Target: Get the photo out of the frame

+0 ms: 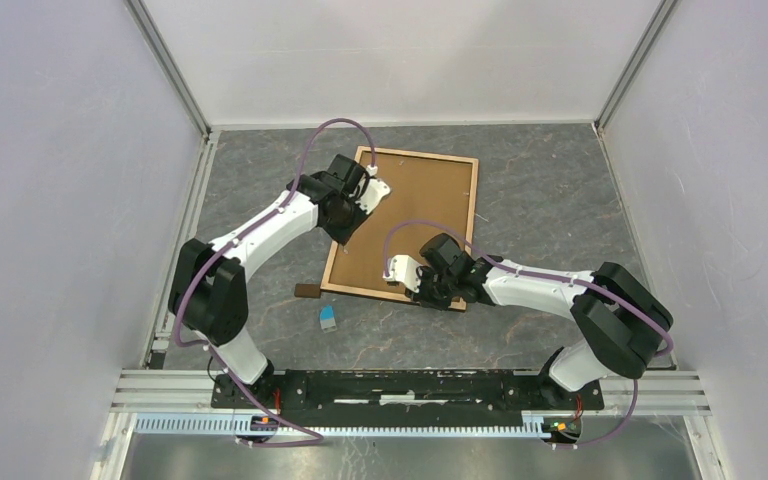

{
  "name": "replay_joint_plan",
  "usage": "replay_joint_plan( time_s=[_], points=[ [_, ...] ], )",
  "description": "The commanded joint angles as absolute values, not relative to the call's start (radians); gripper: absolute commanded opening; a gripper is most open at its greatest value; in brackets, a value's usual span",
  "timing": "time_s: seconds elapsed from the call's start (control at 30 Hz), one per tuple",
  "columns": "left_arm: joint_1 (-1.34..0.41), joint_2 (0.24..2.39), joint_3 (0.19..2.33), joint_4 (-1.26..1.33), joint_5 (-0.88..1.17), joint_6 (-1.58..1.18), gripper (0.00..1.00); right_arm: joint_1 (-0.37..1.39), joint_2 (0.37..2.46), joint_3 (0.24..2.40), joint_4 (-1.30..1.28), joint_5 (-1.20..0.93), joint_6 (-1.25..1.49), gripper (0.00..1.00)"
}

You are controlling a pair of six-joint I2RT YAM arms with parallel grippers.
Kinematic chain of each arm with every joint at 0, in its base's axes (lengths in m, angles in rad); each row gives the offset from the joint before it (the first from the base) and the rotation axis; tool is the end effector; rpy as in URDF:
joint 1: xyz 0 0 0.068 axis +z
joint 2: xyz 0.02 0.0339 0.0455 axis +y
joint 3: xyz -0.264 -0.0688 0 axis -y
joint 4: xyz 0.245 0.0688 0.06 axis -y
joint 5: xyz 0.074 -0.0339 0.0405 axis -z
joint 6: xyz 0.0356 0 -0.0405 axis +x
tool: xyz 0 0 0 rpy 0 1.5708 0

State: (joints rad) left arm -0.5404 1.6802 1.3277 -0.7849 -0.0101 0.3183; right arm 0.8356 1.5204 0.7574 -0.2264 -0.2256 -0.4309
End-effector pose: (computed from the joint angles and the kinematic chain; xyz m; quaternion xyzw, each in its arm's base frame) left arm 0.2965 -0.1774 0.2482 0.4056 0.8884 -0.0189 0.2142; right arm 0.1852 0.2167 0.1604 -0.5893 0.7483 0.1629 0.2573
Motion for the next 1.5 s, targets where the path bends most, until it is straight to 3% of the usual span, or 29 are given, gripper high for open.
replay_joint_plan(
  time_s=[0.0,0.23,0.4,0.57,0.7,1.17,1.47],
  points=[
    [-0.539,1.714,1.335,-0.724,0.155,0.234,0.02,0.829,1.587,0.755,-0.210,-0.240,-0.407,0.03],
    [-0.503,1.693,1.363,-0.733,0.229,0.207,0.02,0.827,1.570,0.776,-0.221,-0.269,-0.408,0.23],
    [-0.484,1.668,1.380,-0.744,0.249,0.199,0.02,0.810,1.575,0.800,-0.233,-0.303,-0.406,0.32],
    [-0.438,1.619,1.384,-0.762,0.281,0.186,0.02,0.712,1.541,0.918,-0.287,-0.442,-0.435,0.58],
    [-0.401,1.585,1.381,-0.786,0.297,0.190,0.02,0.613,1.586,1.083,-0.348,-0.500,-0.487,0.72],
    [-0.375,1.521,1.343,-0.801,0.316,0.198,0.02,0.268,2.037,1.683,-0.417,-0.525,-0.471,0.75],
    [-0.373,1.531,1.351,-0.802,0.323,0.199,0.02,0.154,2.205,1.827,-0.289,-0.491,-0.410,0.74]
  ],
)
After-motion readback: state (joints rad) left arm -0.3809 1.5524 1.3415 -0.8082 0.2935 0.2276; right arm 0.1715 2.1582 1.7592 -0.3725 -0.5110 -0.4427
